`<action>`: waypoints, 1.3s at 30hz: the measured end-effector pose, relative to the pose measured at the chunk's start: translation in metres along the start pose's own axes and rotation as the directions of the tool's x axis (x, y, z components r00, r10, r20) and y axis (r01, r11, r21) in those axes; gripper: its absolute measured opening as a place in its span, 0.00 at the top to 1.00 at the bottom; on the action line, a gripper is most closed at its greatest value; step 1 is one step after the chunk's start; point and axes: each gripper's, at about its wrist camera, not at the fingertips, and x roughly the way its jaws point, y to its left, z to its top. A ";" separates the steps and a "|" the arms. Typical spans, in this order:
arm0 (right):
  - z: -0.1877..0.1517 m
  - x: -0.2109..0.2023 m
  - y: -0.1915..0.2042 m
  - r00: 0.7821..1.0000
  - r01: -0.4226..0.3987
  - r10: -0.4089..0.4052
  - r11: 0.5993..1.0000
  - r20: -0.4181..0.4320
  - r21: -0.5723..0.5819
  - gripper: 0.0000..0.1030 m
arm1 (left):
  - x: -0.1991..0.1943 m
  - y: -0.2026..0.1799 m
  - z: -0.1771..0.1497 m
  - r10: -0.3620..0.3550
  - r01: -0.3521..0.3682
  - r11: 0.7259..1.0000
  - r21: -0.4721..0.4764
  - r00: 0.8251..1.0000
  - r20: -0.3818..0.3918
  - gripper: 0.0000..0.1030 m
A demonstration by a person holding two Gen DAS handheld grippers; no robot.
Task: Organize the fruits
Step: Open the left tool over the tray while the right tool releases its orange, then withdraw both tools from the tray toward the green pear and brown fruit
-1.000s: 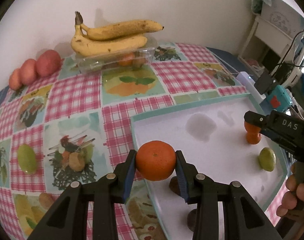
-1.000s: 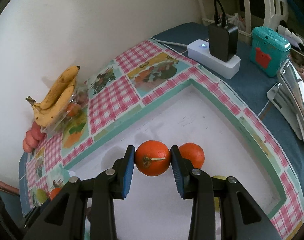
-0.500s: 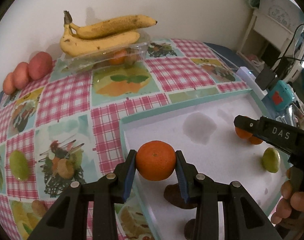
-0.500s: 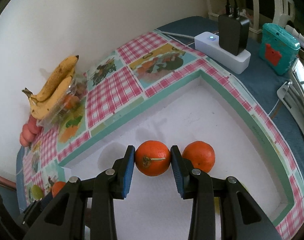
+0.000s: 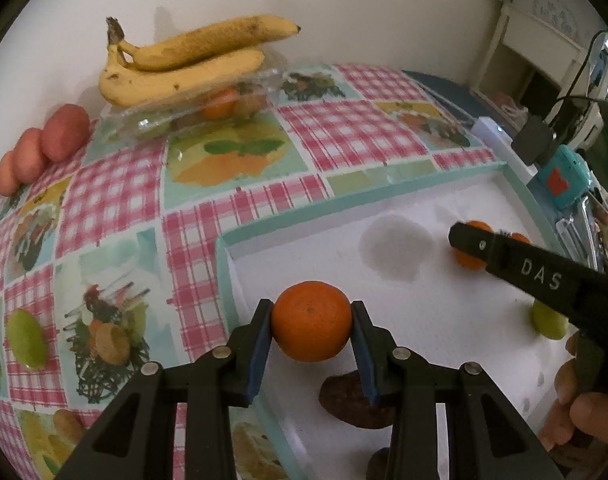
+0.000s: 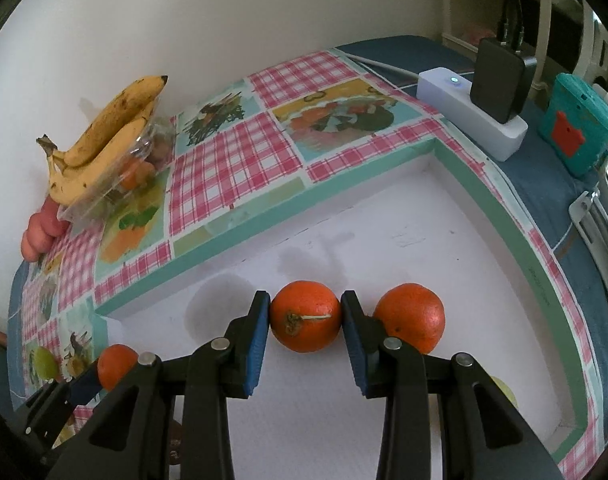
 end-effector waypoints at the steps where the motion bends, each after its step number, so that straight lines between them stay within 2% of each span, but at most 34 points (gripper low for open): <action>1: -0.001 0.000 0.000 1.000 0.001 -0.001 1.000 0.001 -0.003 0.63 | 0.001 -0.001 -0.001 0.001 -0.001 1.000 0.001 1.000 -0.002 0.61; 14: -0.001 0.000 0.000 1.000 0.005 -0.005 1.000 0.004 -0.006 0.63 | 0.001 0.000 -0.001 -0.009 0.009 1.000 -0.009 1.000 -0.014 0.58; 16: -0.001 -0.001 0.001 1.000 0.014 -0.014 1.000 0.001 -0.008 0.63 | -0.002 -0.001 0.000 -0.008 0.007 1.000 -0.009 1.000 -0.008 0.56; 18: 0.000 -0.002 0.001 1.000 0.023 -0.023 1.000 0.000 -0.011 0.62 | -0.007 -0.003 0.001 -0.008 0.008 1.000 -0.004 1.000 0.003 0.44; 20: 0.001 -0.004 0.001 1.000 0.024 -0.024 1.000 0.002 -0.010 0.62 | -0.011 -0.004 0.002 -0.007 0.007 1.000 -0.009 1.000 0.009 0.40; 21: 0.001 -0.005 0.001 1.000 0.025 -0.025 1.000 0.004 -0.008 0.60 | -0.013 -0.003 0.002 -0.012 0.012 1.000 -0.014 1.000 0.011 0.40; 22: 0.002 -0.007 0.001 1.000 0.026 -0.026 1.000 0.005 -0.008 0.52 | -0.014 -0.003 0.003 -0.015 0.016 1.000 -0.016 1.000 0.012 0.40; 23: 0.003 -0.010 0.001 1.000 0.023 -0.023 1.000 0.011 -0.004 0.49 | -0.016 -0.003 0.003 -0.017 0.017 1.000 -0.018 1.000 0.013 0.39; 25: 0.005 -0.015 0.002 1.000 0.010 -0.010 1.000 0.024 -0.002 0.47 | -0.021 -0.005 0.004 -0.020 0.020 1.000 -0.014 1.000 0.020 0.38; 27: 0.007 -0.020 0.004 0.999 0.011 -0.011 1.000 0.034 -0.007 0.47 | -0.027 -0.007 0.005 -0.020 0.021 1.000 -0.008 0.999 0.031 0.33; 30: 0.010 -0.029 0.007 0.998 0.002 -0.001 1.000 0.056 -0.011 0.45 | -0.036 -0.007 0.006 -0.021 0.021 1.000 -0.013 0.999 0.041 0.32; 32: 0.013 -0.036 0.008 0.997 -0.004 0.005 1.000 0.071 -0.011 0.39 | -0.041 -0.006 0.006 -0.016 0.017 1.000 -0.024 0.999 0.044 0.25; 33: 0.013 -0.039 0.009 0.997 -0.005 0.005 1.000 0.078 -0.011 0.33 | -0.043 -0.004 0.006 -0.014 0.015 0.999 -0.029 0.999 0.047 0.22; 34: 0.014 -0.042 0.010 0.996 -0.004 0.005 1.000 0.084 -0.011 0.30 | -0.046 -0.002 0.005 -0.012 0.014 0.999 -0.035 0.999 0.049 0.22; 37: 0.015 -0.049 0.011 0.996 0.003 -0.002 1.000 0.093 -0.016 0.30 | -0.053 0.006 0.004 -0.001 0.004 0.998 -0.060 0.999 0.050 0.21; 38: 0.014 -0.051 0.012 0.996 0.008 -0.007 1.000 0.093 -0.018 0.29 | -0.055 0.010 0.003 0.007 -0.003 0.997 -0.074 0.999 0.051 0.18; 39: 0.014 -0.052 0.012 0.996 0.014 -0.012 1.000 0.093 -0.019 0.23 | -0.056 0.015 0.003 0.015 -0.011 0.996 -0.090 0.999 0.051 0.11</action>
